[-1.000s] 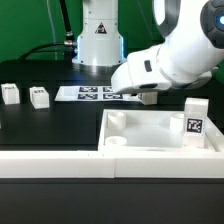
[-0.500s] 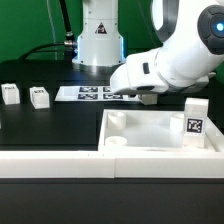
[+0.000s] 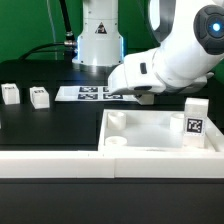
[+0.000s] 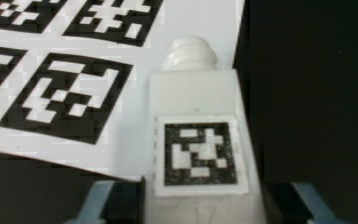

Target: Assemble square table

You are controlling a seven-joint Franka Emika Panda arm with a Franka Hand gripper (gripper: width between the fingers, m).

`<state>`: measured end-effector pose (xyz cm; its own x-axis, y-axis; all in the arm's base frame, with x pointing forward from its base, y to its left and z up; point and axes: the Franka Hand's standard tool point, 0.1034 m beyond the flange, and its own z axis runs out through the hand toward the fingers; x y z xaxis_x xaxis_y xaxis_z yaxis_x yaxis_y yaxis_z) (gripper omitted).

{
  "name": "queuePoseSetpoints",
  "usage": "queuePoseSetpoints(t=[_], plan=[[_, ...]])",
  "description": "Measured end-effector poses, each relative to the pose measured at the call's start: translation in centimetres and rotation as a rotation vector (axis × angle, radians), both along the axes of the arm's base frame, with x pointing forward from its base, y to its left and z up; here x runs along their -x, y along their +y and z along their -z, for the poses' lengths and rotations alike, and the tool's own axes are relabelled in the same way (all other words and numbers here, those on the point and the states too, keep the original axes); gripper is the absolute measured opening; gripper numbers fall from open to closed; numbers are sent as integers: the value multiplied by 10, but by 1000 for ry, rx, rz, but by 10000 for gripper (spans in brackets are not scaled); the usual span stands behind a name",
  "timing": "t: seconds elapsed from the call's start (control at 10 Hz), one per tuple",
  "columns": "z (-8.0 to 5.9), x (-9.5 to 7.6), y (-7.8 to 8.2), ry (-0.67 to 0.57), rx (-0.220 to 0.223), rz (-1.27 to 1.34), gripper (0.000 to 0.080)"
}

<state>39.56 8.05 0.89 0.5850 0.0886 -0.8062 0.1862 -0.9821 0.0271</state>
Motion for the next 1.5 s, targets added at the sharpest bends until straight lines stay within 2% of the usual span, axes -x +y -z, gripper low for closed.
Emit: queuePoseSetpoints(t=[0.3,0.5,0.6,0.7,0.8,0.9,1.0,1.1,1.2,1.4,1.5], plan=[[-4,-2,-1,9,-1,14,287],[-39,-45,-3,-21,-24,46,288],[-64,-63,-10,-57,-59,44,288],[-89,-70,-22,-94,-77,62,288],[-98,-57,-31,-89,-59,102,288],[-93,-61,-32,-129,-62,99,288],[-92,-71,-30,-220,-76,92,288],[-94,-71,-30,-271,-86,93,288],[-96,-80,-31,-347,-96,96,288],[-120,-137,-38,-530,-100,130,288],[-135,-162,-45,-614,-81,163,288]])
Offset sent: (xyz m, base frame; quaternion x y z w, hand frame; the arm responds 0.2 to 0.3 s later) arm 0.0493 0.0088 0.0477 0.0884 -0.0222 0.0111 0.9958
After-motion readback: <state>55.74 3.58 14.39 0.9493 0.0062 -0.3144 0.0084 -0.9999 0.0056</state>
